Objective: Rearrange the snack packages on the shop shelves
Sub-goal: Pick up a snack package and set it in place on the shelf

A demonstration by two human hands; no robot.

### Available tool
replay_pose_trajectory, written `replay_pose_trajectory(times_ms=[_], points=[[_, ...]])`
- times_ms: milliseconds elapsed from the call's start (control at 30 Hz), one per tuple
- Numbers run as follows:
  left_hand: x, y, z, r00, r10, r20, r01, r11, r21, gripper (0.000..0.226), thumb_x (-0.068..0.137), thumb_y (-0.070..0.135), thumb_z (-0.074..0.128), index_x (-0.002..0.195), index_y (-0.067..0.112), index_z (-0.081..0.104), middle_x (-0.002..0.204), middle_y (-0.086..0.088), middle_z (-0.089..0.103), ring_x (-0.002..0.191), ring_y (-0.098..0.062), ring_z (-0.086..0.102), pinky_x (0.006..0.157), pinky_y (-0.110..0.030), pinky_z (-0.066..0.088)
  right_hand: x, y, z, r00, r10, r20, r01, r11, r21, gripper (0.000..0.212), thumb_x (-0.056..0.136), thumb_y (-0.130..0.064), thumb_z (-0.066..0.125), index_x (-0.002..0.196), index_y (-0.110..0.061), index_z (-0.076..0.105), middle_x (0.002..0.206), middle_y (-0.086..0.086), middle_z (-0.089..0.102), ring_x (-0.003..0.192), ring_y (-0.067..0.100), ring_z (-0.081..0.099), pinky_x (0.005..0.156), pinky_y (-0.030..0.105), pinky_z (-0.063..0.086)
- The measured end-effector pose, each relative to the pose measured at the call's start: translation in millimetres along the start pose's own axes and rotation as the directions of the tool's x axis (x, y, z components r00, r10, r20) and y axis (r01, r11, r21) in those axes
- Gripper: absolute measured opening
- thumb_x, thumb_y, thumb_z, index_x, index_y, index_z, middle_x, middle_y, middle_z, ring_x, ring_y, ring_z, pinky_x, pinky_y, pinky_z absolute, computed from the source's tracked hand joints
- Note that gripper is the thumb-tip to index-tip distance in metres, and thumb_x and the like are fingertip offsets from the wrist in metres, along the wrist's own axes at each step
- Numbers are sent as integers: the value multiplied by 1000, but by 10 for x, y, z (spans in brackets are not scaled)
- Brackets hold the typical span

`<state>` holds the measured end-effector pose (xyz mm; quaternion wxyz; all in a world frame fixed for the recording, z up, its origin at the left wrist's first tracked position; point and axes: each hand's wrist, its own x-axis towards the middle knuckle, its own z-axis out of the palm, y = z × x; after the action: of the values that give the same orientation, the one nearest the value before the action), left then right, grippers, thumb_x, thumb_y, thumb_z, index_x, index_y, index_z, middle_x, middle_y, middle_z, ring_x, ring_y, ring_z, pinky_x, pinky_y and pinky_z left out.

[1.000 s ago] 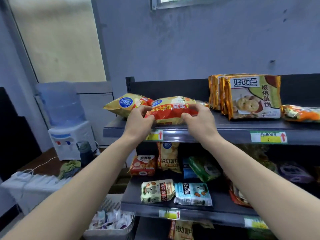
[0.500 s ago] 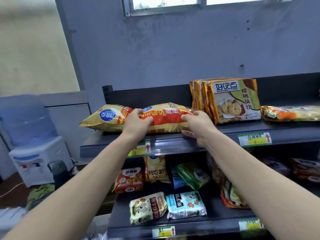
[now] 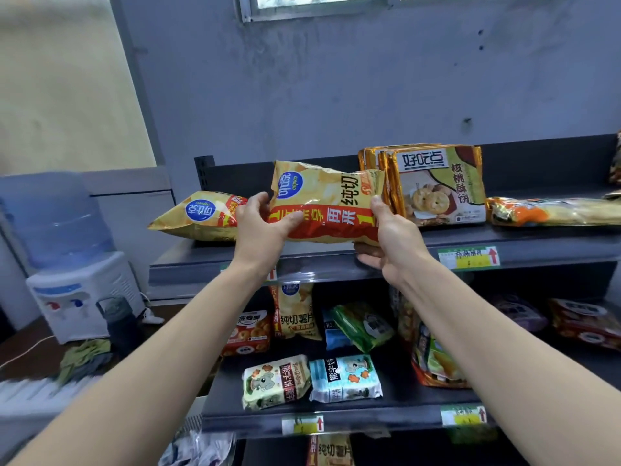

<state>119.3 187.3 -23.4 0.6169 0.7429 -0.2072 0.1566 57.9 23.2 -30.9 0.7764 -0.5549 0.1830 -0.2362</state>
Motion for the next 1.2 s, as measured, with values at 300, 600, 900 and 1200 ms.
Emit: replay_pose_trajectory(times_ms=[300,600,900,1200], points=[[-506,69,-43,992,-125,30,126,992,-28,54,74,32,76,116,14,48,115,-5,57,100,-13,58,72,-23,52,-195,89,-236,996,-9,94,4,999,50,22,91,-38,58,101,-19,58,90,-4,68,84,11,63,83,35,51],[-1007,38,-151,980,-197,-3,197,979,-43,40,76,19,75,105,20,47,107,3,58,96,-10,60,74,-27,53,-454,365,-511,933,280,226,-225,944,-241,59,79,-69,52,121,-26,52,126,10,58,118,44,47,95,59,40],[-1388,-193,-375,976,-202,-79,210,972,109,36,70,-4,75,89,21,56,108,-4,64,93,-17,61,69,-31,52,-616,825,-772,716,646,264,-373,674,-637,75,80,-67,51,131,-12,47,142,7,47,130,47,35,101,58,33],[-1555,-549,-454,970,-237,56,198,900,388,28,73,-6,70,90,15,62,101,-1,68,93,-16,61,79,-35,53,-655,1340,-656,795,498,347,-93,666,-740,101,74,-24,80,150,-18,14,144,8,42,120,23,45,99,40,38]])
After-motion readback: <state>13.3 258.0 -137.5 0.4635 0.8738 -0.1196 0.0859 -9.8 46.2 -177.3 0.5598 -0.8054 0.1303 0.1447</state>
